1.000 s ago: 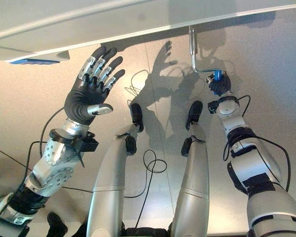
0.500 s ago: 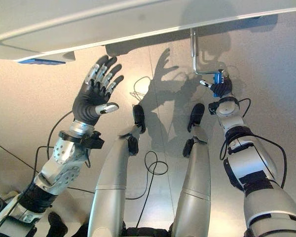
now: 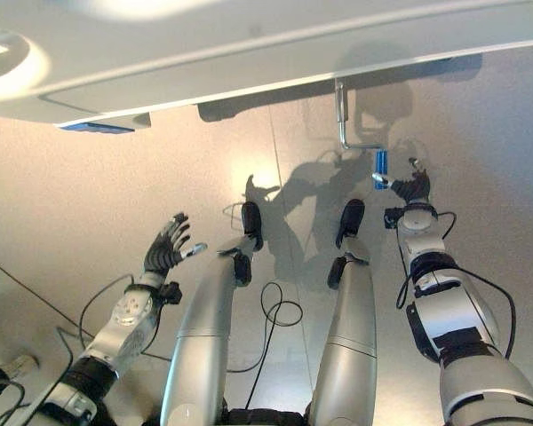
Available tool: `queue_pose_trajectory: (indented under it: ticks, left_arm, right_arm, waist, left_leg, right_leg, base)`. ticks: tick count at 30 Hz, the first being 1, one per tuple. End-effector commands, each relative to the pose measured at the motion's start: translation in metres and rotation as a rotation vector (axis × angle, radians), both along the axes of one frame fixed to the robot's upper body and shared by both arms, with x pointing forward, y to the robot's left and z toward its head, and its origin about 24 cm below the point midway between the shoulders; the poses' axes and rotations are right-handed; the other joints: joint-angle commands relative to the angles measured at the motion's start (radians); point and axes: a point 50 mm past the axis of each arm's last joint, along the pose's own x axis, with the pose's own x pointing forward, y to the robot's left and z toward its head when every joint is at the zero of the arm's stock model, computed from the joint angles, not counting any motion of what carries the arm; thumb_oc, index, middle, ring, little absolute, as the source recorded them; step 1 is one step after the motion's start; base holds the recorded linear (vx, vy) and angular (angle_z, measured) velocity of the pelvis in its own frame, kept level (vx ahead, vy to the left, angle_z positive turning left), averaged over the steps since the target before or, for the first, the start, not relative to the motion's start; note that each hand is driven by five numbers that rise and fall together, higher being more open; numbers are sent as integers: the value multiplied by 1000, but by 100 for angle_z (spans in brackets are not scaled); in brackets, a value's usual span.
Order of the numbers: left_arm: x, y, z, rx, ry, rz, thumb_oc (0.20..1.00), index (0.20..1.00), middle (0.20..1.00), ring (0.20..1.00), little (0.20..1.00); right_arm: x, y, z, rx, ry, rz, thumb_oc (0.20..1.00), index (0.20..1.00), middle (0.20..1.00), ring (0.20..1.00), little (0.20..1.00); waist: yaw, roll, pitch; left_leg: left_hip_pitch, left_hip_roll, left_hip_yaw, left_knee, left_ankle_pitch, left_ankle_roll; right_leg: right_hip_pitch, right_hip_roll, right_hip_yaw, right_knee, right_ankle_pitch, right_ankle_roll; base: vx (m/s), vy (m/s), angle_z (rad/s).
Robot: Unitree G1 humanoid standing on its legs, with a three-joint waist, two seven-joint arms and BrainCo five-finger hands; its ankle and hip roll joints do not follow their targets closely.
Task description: Raise the hospital bed
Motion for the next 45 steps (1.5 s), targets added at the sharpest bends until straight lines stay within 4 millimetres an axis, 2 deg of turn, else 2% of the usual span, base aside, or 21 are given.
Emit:
queue_pose_trajectory:
  ticks: [1,2,4,5,6,7,9,10,11,12,14,15,16,17,18,19,20,24,28,35,45]
  left_arm:
    - [-12,-6,-18,52,63,-36,1000,1000,1000,1000,1000]
    - [-12,-6,-18,52,64,-36,1000,1000,1000,1000,1000]
    - [-28,4,-46,105,212,14,1000,1000,1000,1000,1000]
    - [-28,4,-46,105,213,14,1000,1000,1000,1000,1000]
    - [-36,9,-56,119,269,35,1000,1000,1000,1000,1000]
    - [-50,15,-70,143,355,55,1000,1000,1000,1000,1000]
    - [-56,18,-75,173,386,55,1000,1000,1000,1000,1000]
    - [-68,23,-82,210,429,52,1000,1000,1000,1000,1000]
    - [-68,23,-82,210,430,52,1000,1000,1000,1000,1000]
    - [-83,28,-90,203,482,67,1000,1000,1000,1000,1000]
    - [-89,31,-93,207,504,75,1000,1000,1000,1000,1000]
    - [-103,35,-99,202,545,95,1000,1000,1000,1000,1000]
    - [-103,35,-99,202,545,95,1000,1000,1000,1000,1000]
    - [-114,38,-104,194,579,110,1000,1000,1000,1000,1000]
    - [-115,38,-104,194,580,110,1000,1000,1000,1000,1000]
    - [-123,41,-107,186,599,140,1000,1000,1000,1000,1000]
    - [-123,41,-107,186,599,140,1000,1000,1000,1000,1000]
    - [-135,36,-114,163,632,161,1000,1000,1000,1000,1000]
    - [-138,28,-118,164,660,129,1000,1000,1000,1000,1000]
    - [-148,22,-125,210,724,76,1000,1000,1000,1000,1000]
    - [-147,17,-125,199,720,55,1000,1000,1000,1000,1000]
  right_arm:
    - [-20,-21,-16,13,7,-61,1000,1000,1000,1000,1000]
    - [-20,-22,-16,13,7,-62,1000,1000,1000,1000,1000]
    - [-45,-24,-53,26,118,-79,1000,1000,1000,1000,1000]
    - [-45,-24,-53,26,119,-79,1000,1000,1000,1000,1000]
    - [-54,-24,-66,33,158,-84,1000,1000,1000,1000,1000]
    - [-76,-26,-90,67,224,-112,1000,1000,1000,1000,1000]
    - [-85,-27,-99,93,246,-130,1000,1000,1000,1000,1000]
    - [-106,-29,-117,118,308,-145,1000,1000,1000,1000,1000]
    - [-106,-29,-118,118,308,-145,1000,1000,1000,1000,1000]
    - [-127,-28,-135,139,370,-158,1000,1000,1000,1000,1000]
    - [-137,-27,-143,145,402,-154,1000,1000,1000,1000,1000]
    - [-157,-24,-158,159,475,-150,1000,1000,1000,1000,1000]
    - [-157,-24,-158,159,475,-150,1000,1000,1000,1000,1000]
    - [-178,-19,-173,157,564,-127,1000,1000,1000,1000,1000]
    - [-178,-19,-173,158,565,-127,1000,1000,1000,1000,1000]
    - [-185,-5,-182,138,609,-46,1000,1000,1000,1000,1000]
    - [-185,-5,-182,138,609,-46,1000,1000,1000,1000,1000]
    - [-202,22,-198,131,696,81,1000,1000,1000,1000,1000]
    - [-223,31,-210,180,763,83,1000,1000,1000,1000,1000]
    - [-243,37,-220,185,849,100,1000,1000,1000,1000,1000]
    - [-241,45,-221,215,833,110,1000,1000,1000,1000,1000]
  waist:
    - [-29,67,-22]
    - [-28,68,-22]
    - [-33,65,-22]
    - [-33,65,-22]
    - [-34,64,-22]
    - [-32,60,-22]
    - [-33,58,-22]
    - [-29,56,-68]
    - [-29,56,-66]
    - [-30,50,-117]
    - [-29,47,-148]
    - [-27,41,-202]
    - [-28,42,-203]
    - [-26,33,-262]
    - [-27,33,-261]
    - [-30,19,-309]
    - [-30,19,-308]
    - [-26,-7,-407]
    - [-20,-17,-457]
    - [-18,-24,-495]
    - [-11,-34,-509]
  left_leg:
    - [76,-2,-79,-174,141,-38]
    - [79,-2,-80,-177,143,-38]
    - [206,-5,-86,-213,139,-39]
    - [208,-5,-87,-215,140,-39]
    - [254,-5,-89,-230,140,-40]
    - [365,-4,-93,-269,139,-44]
    - [429,-1,-93,-291,139,-48]
    - [516,1,-101,-332,143,-56]
    - [519,1,-102,-334,143,-56]
    - [602,2,-108,-390,150,-67]
    - [637,4,-117,-424,160,-73]
    - [703,8,-122,-474,165,-80]
    - [702,8,-123,-476,169,-80]
    - [756,7,-128,-524,180,-88]
    - [759,7,-129,-527,182,-88]
    - [807,9,-128,-568,190,-93]
    - [807,9,-128,-568,190,-93]
    - [894,11,-115,-639,196,-105]
    - [932,11,-109,-649,178,-104]
    - [974,9,-110,-649,150,-95]
    - [1005,6,-106,-649,127,-83]
  right_leg:
    - [81,-6,-80,24,25,24]
    - [83,-5,-81,21,27,24]
    - [222,-7,-98,-28,26,21]
    - [225,-6,-99,-30,27,21]
    - [275,-6,-104,-51,26,20]
    - [390,-11,-122,-91,24,21]
    - [459,-9,-133,-116,23,21]
    - [550,-7,-158,-157,18,23]
    - [554,-7,-159,-158,18,23]
    - [648,4,-184,-216,19,25]
    - [688,10,-197,-249,26,28]
    - [767,9,-219,-303,27,33]
    - [767,10,-221,-308,31,33]
    - [831,13,-243,-361,41,41]
    - [835,14,-245,-364,42,42]
    - [888,24,-251,-418,58,49]
    - [889,24,-251,-419,58,49]
    - [986,36,-261,-537,100,68]
    - [1040,32,-268,-572,104,79]
    - [1093,24,-266,-593,100,85]
    - [1124,17,-259,-601,97,92]
  base:
    - [-92,-59,5]
    - [-12,-50,5]
    - [2,-81,8]
    - [10,-90,12]
    - [41,-92,6]
    - [39,-136,2]
    - [72,-98,4]
    - [106,-50,13]
    - [194,-110,16]
    - [88,-59,14]
    - [169,-90,14]
    - [188,-90,11]
    - [239,-123,19]
    - [112,-64,17]
    - [180,-117,22]
    - [66,-52,11]
    - [95,-76,7]
    - [92,-69,1]
    - [53,-13,-2]
    - [27,10,2]
    - [32,13,1]
